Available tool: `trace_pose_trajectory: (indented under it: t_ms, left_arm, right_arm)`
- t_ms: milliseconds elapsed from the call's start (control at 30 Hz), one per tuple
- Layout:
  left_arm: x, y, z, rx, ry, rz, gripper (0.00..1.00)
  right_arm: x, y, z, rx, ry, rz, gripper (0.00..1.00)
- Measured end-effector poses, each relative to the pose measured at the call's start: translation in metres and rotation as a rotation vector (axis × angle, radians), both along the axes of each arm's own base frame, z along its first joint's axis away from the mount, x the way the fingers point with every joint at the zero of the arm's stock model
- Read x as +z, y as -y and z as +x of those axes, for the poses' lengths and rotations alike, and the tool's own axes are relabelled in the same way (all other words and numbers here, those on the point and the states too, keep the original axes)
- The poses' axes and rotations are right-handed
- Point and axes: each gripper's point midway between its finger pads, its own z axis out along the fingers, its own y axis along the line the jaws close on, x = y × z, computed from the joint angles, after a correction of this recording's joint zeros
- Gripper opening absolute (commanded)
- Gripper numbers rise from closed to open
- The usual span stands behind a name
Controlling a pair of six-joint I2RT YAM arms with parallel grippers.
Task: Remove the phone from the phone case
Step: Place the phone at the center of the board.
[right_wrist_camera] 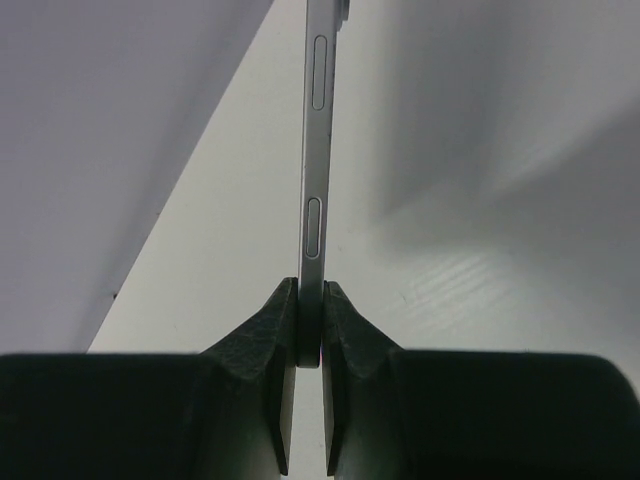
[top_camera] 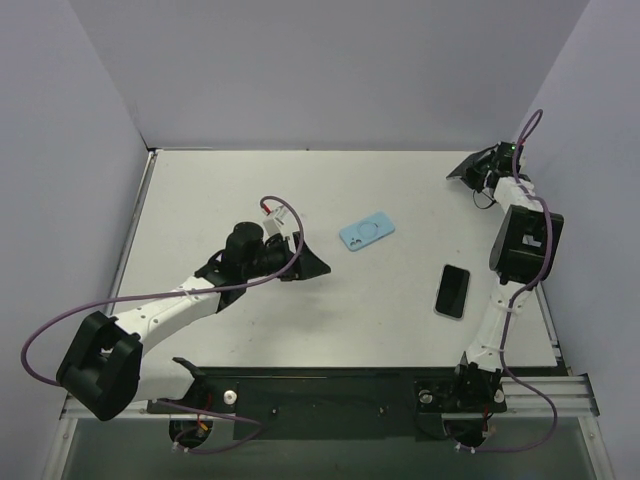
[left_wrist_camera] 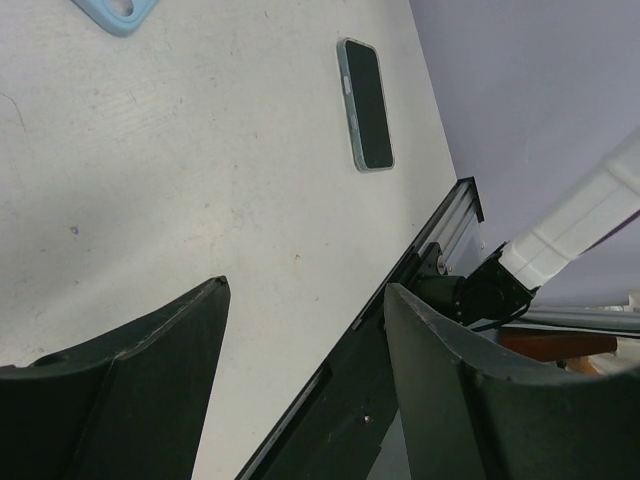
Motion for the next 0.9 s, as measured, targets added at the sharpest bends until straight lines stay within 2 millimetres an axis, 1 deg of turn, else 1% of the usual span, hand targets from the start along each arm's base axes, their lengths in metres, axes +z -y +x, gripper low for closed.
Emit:
trace_pose_trajectory:
  t_ms: [67,133,200,367,533,567,600,667,700,733,767,800,833,867,900]
  left_arm:
    - [0.0,0.001,-0.002,-0.012,0.004,-0.001,0.73]
    - [0.0,0.001,-0.003,-0.024,0.006,-0.001,0.73]
    - [0.0,0.002,-0.005,-0.036,0.008,-0.002,0.73]
    - [-0.005,0.004,-0.005,-0.051,-0.005,-0.002,0.73]
    - [-0.008,0.008,-0.005,-0.066,-0.011,-0.009,0.73]
    - [-0.008,0.008,-0.005,-0.07,-0.012,-0.012,0.73]
    - [-0.007,0.009,-0.005,-0.072,-0.013,-0.016,0.73]
    - [-0.007,0.01,-0.006,-0.079,-0.017,-0.021,0.73]
    - [-0.008,0.01,-0.006,-0.08,-0.02,-0.021,0.73]
    - [-0.008,0.01,-0.007,-0.081,-0.024,-0.022,0.73]
    - [-0.009,0.01,-0.007,-0.082,-0.027,-0.022,0.73]
    - [-0.009,0.011,-0.007,-0.083,-0.029,-0.024,0.73]
    - [-0.009,0.011,-0.007,-0.084,-0.03,-0.024,0.73]
    - [-0.009,0.011,-0.007,-0.084,-0.031,-0.025,0.73]
    - [-0.009,0.011,-0.007,-0.084,-0.033,-0.026,0.73]
  right_arm:
    - [-0.01,0.003,0.014,0.022,0.0,0.032,0.0]
    - [-0.015,0.002,0.028,0.062,0.018,0.069,0.0]
    - [-0.02,0.0,0.038,0.105,0.03,0.103,0.0]
    - [-0.025,-0.008,0.038,0.189,0.015,0.161,0.0]
    - [-0.031,-0.021,0.025,0.275,-0.029,0.194,0.01]
    - [-0.033,-0.022,0.022,0.283,-0.043,0.2,0.04]
    - [-0.035,-0.022,0.018,0.29,-0.056,0.201,0.16]
    - [-0.04,-0.022,0.013,0.305,-0.077,0.186,0.28]
    - [-0.043,-0.02,0.01,0.306,-0.096,0.171,0.32]
    - [-0.046,-0.017,0.006,0.301,-0.124,0.154,0.42]
    - [-0.05,-0.014,0.001,0.295,-0.153,0.137,0.46]
    - [-0.054,-0.011,-0.003,0.288,-0.18,0.117,0.53]
    - [-0.056,-0.006,-0.006,0.279,-0.201,0.093,0.56]
    - [-0.057,-0.001,-0.009,0.27,-0.223,0.074,0.64]
    - [-0.058,0.003,-0.012,0.265,-0.241,0.053,0.67]
